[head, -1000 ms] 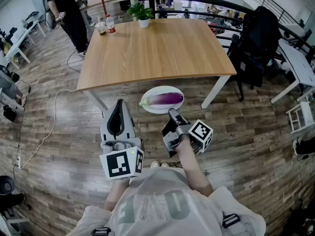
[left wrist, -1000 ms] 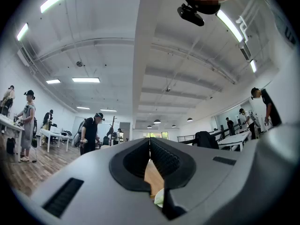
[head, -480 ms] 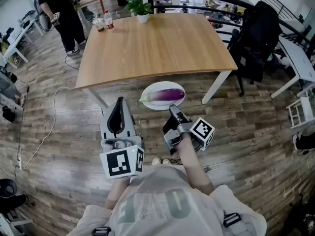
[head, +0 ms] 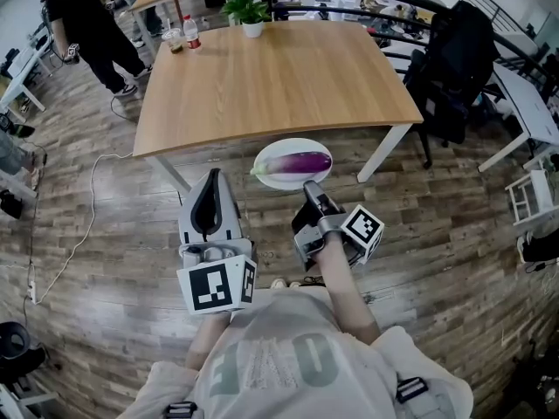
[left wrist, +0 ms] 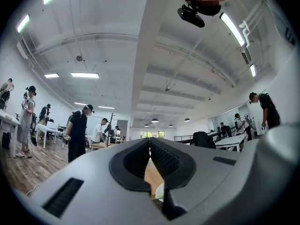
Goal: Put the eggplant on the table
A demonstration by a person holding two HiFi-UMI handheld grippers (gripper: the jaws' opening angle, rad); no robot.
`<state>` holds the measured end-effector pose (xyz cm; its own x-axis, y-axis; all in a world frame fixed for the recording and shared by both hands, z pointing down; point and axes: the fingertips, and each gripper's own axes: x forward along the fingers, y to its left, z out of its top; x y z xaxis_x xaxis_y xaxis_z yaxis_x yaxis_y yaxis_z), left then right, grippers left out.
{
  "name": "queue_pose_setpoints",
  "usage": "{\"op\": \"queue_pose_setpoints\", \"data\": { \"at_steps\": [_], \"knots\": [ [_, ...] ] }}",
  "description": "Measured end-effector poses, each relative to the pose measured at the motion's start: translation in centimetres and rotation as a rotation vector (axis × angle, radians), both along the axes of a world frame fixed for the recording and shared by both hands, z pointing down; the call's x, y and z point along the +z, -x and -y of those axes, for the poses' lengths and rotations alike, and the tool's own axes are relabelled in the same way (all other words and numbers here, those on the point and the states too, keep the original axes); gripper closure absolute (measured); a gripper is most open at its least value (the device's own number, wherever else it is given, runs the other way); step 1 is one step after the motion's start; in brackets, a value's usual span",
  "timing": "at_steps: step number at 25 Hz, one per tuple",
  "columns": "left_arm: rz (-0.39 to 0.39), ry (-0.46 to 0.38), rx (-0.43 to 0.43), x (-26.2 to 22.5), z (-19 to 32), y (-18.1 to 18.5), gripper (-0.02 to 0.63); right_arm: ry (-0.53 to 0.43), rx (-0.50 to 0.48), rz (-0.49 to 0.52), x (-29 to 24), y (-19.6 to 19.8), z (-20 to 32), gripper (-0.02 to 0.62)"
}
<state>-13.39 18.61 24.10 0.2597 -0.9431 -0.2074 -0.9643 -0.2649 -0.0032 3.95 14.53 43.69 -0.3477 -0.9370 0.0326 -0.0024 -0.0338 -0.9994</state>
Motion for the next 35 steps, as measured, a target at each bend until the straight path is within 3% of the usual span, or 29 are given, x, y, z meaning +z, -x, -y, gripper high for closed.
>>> {"op": "queue_pose_setpoints", "data": {
  "at_steps": [13,21,28,35],
  "knots": [
    [0.000,0.028,0.012,0.0,3.2,2.1,0.597,0.025,0.019,0.020,0.0,1.8,1.9,0.569],
    [0.006,0.017,0.031,0.0,7.1,1.0,0.597,0.022,0.037,0.010,0.0,0.3,5.0,0.569],
    [0.022,-0.022,0.007,1.5,7.8,0.1,0.597,-0.038,0.024,0.015,0.9,-0.7,7.4,0.569],
    [0.023,0.017,-0.068,1.4,16.2,-0.2,0.597,-0.022,-0.023,-0.012,0.1,-1.8,15.4,0.569]
  ]
}}
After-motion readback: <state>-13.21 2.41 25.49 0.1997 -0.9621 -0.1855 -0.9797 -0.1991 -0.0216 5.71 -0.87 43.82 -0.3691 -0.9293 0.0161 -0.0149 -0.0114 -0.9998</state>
